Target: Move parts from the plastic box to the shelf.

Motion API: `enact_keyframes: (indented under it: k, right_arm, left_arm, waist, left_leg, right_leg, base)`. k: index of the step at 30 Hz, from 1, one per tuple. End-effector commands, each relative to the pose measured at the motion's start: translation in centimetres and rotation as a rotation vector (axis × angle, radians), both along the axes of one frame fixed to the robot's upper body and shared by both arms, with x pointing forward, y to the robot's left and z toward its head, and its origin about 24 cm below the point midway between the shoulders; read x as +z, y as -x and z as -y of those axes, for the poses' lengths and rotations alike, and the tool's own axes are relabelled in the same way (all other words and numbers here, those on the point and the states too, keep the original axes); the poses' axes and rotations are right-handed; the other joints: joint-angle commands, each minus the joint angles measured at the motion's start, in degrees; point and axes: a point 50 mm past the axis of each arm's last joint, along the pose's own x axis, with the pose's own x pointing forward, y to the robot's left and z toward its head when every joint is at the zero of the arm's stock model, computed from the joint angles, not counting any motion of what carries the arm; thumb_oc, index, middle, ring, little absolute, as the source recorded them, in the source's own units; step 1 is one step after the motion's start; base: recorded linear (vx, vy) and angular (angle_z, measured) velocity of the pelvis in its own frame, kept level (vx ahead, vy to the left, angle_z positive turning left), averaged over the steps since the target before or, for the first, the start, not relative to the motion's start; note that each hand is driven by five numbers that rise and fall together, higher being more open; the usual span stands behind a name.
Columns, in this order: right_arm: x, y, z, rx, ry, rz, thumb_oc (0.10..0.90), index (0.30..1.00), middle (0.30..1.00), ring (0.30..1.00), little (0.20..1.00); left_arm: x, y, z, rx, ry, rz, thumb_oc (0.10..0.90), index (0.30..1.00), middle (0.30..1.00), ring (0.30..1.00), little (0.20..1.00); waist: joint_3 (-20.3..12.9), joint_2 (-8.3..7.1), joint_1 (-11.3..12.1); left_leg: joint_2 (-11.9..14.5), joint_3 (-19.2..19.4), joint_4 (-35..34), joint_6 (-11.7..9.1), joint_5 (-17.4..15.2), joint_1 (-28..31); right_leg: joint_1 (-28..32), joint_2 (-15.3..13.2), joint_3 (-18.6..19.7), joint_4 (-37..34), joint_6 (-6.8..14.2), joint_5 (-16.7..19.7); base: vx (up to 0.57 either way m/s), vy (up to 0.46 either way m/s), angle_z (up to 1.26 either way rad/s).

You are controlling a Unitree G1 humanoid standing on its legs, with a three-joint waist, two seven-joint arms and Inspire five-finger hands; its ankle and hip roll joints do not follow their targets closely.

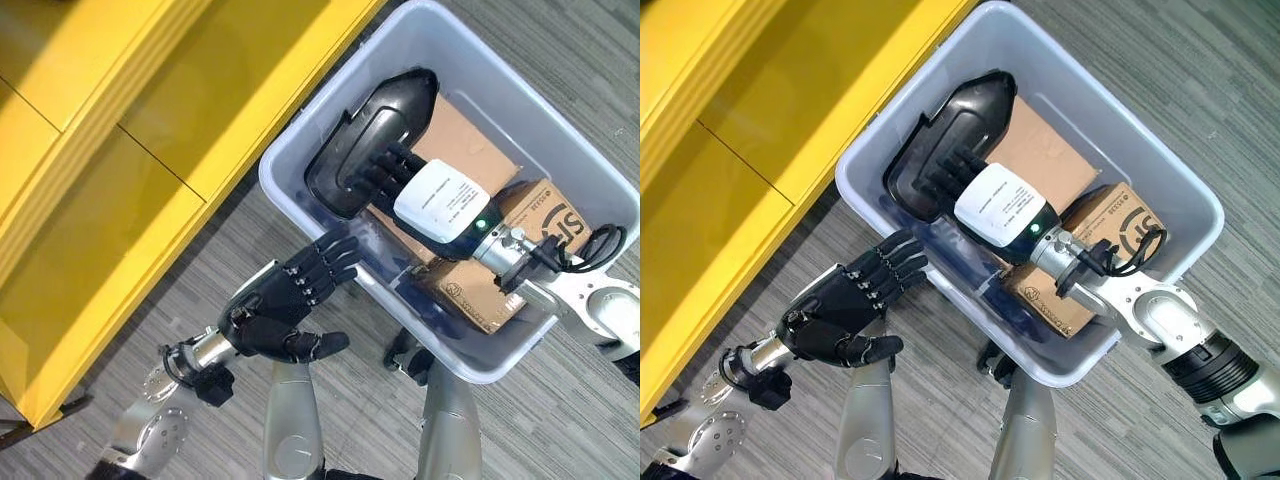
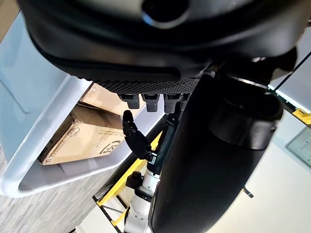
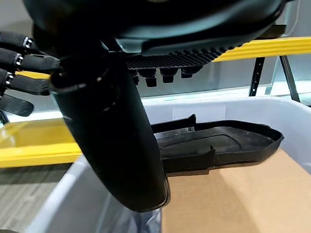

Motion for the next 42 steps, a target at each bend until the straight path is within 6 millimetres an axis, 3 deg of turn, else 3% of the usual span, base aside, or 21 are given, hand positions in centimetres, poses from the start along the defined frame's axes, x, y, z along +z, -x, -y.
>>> enact_keyframes:
  k: [1,10,23,42]
  right_arm:
    - [5.0,0.0,-1.6,0.064,-0.078,0.256,0.900,1.000,1.000,1.000,1.000]
    - [7.0,-1.6,-0.4,-0.041,-0.157,0.398,0.900,1.000,1.000,1.000,1.000]
    - [8.7,-3.5,1.2,-0.205,-0.201,0.389,0.900,1.000,1.000,1.000,1.000]
    - [6.2,-6.2,3.0,-0.383,-0.194,0.233,0.900,1.000,1.000,1.000,1.000]
  left_arm:
    - [1.8,0.6,1.2,-0.061,0.004,0.118,0.900,1.000,1.000,1.000,1.000]
    - [1.9,-0.1,1.4,-0.074,-0.019,0.110,0.900,1.000,1.000,1.000,1.000]
    - [2.7,-0.6,0.9,-0.091,-0.023,0.114,0.900,1.000,1.000,1.000,1.000]
    - [3.8,-1.5,0.5,-0.044,-0.057,0.143,0.900,1.000,1.000,1.000,1.000]
  waist:
    - [-1.0,-1.77,1.3]
    - [-1.0,-2.80,1.9]
    - [-1.0,-3.18,3.3]
    - [-1.0,-4.16,5.6]
  left_leg:
    - [-4.6,2.0,-7.7,3.7,5.5,-3.1]
    - [-5.4,0.1,-7.0,4.2,5.5,-7.4]
    - [-7.2,-1.3,-5.4,5.3,4.7,-10.3]
    - [-9.1,-3.4,-2.9,6.5,4.1,-15.4]
  right_leg:
    - [0.5,6.1,-0.8,4.2,1.8,-4.3]
    - [-2.6,6.8,-1.5,4.2,2.0,-3.4]
    - [-4.4,6.3,-2.6,5.0,2.1,-2.9]
    - [-7.1,5.6,-5.4,6.8,2.1,-3.0]
  base:
    - [0.07,-0.077,0.04]
    - [0.00,-0.018,0.05]
    - [0.00,0.001,0.01]
    - [0.01,-0.010,0.03]
